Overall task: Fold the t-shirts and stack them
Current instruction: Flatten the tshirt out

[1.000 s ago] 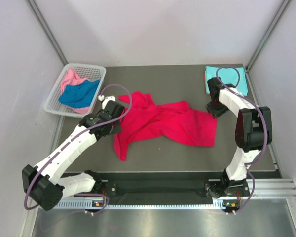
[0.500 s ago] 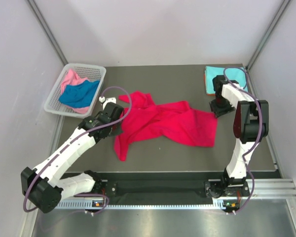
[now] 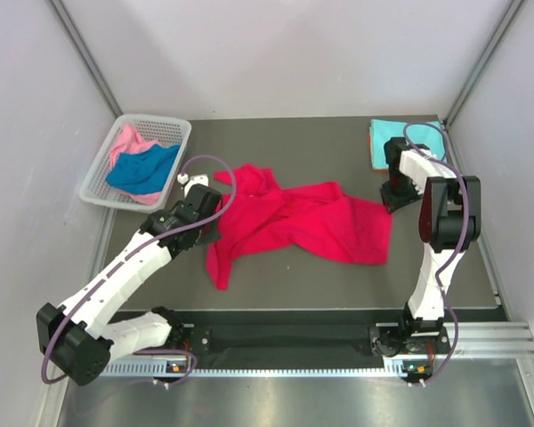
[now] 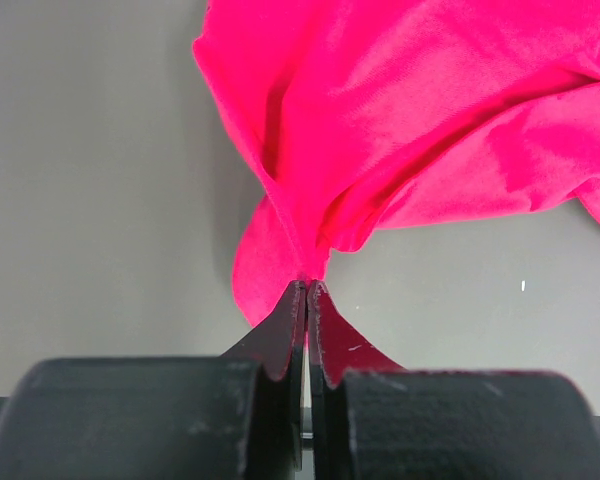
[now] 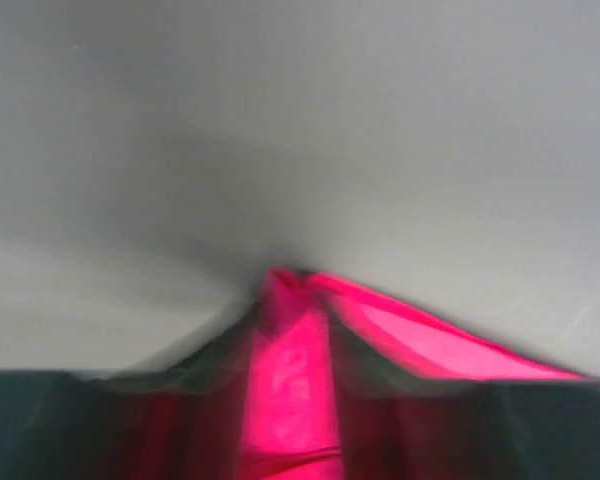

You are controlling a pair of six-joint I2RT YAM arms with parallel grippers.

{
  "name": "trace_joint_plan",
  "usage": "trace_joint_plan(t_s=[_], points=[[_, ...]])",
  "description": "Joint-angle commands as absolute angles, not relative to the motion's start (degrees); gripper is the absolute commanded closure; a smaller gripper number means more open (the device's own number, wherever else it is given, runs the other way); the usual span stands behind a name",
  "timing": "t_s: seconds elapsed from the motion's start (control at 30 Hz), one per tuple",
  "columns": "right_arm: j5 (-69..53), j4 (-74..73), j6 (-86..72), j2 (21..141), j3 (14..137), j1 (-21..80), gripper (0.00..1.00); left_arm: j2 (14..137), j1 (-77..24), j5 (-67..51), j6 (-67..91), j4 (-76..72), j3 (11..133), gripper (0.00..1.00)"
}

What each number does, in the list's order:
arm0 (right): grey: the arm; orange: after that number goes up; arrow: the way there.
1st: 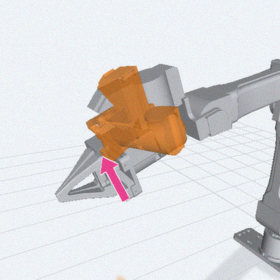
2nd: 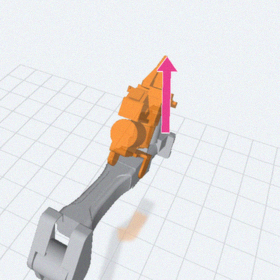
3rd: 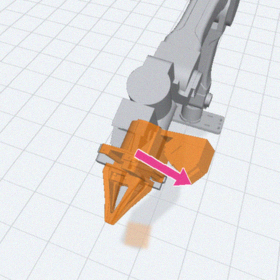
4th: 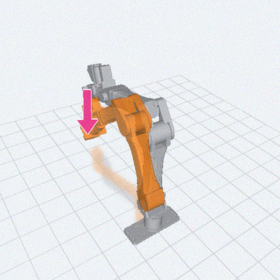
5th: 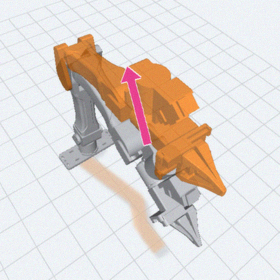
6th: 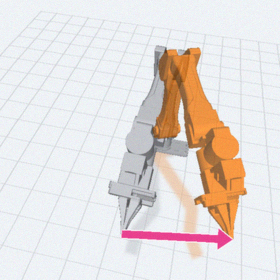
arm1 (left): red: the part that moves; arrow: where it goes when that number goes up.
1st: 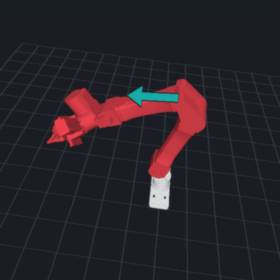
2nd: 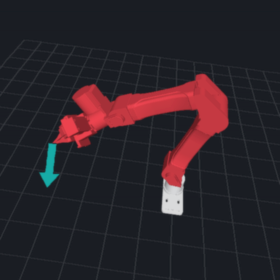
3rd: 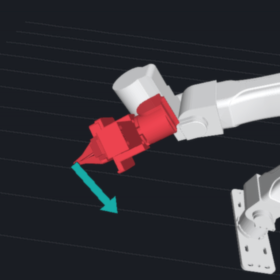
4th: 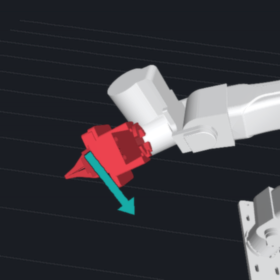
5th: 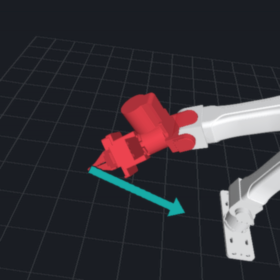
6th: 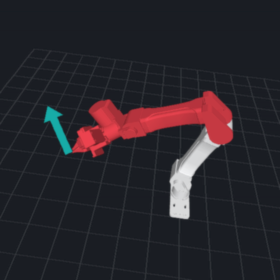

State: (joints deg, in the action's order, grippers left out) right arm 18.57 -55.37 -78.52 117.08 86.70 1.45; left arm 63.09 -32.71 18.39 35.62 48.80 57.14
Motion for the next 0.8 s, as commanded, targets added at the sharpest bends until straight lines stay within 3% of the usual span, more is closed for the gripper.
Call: trace_joint_plan(t_s=[0.0, 0.03, 0.07, 0.43, 0.77], points=[[20.7, -55.4, -76.9, 118.1, 87.5, -1.3, 0.88, 61.8, -32.4, 18.3, 35.9, 46.3, 57.7, 1.00], [20.9, -55.5, -76.1, 116.9, 87.3, -1.5, 0.98, 61.8, -32.4, 19.1, 35.9, 46.1, 57.8, 1.00], [21.6, -55.5, -74.5, 115.9, 87.1, -1.9, 1.00, 62.0, -32.3, 19.5, 35.8, 45.8, 58.4, 1.00], [23.6, -54.7, -43.5, 85.1, 88.8, -6.0, 1.00, 66.1, -26.5, 25.2, 31.4, 51.0, 84.7, 1.00], [22.6, -57.3, -33.0, 59.1, 88.0, -7.7, 1.00, 59.2, -26.3, 27.8, 33.1, 55.4, 104.1, 1.00]])
